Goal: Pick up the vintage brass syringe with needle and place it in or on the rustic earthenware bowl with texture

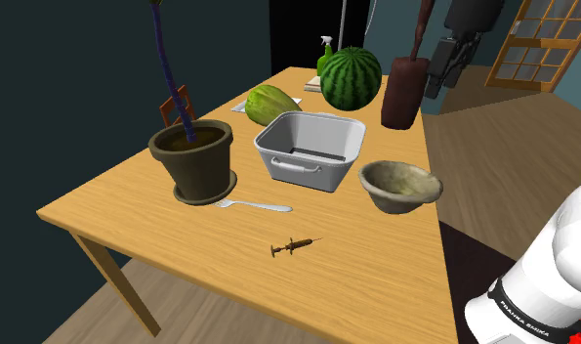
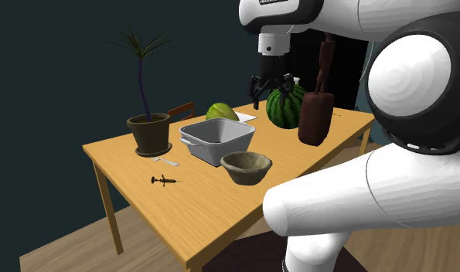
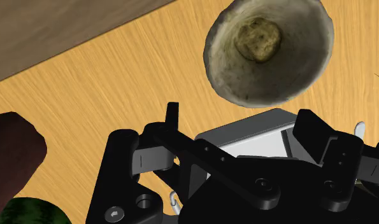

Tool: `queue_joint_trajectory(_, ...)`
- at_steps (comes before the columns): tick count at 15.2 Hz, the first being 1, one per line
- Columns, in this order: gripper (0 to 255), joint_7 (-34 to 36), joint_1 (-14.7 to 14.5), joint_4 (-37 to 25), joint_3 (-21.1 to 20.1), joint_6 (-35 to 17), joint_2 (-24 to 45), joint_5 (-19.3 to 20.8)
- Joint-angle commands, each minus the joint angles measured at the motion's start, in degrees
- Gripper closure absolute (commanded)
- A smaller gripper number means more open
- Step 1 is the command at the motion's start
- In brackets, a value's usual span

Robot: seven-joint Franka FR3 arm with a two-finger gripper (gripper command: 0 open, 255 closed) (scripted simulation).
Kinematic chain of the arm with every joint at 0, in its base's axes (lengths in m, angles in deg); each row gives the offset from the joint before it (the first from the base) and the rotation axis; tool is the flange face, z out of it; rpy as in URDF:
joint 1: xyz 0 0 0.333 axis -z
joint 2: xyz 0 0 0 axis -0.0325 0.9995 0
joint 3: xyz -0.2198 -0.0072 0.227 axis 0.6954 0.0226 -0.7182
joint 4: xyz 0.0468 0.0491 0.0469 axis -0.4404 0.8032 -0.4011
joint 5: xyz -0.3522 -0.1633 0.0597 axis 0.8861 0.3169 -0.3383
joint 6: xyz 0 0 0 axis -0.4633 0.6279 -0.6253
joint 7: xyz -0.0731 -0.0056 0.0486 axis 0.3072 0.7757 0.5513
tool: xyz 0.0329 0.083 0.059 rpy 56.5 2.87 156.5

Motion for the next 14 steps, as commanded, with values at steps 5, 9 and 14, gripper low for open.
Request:
queue_joint_trajectory(5, 0, 4.9, -1.5, 5.6, -4.9, -4.9, -2.2, -2.4)
queue_joint_trajectory(9, 0, 9.9, -3.3, 10.1, -10.2, -10.2, -2.9, -5.0)
queue_joint_trajectory(14, 0, 16.2, -5.4, 14.0, -17.3, -17.3, -1.7, -7.9)
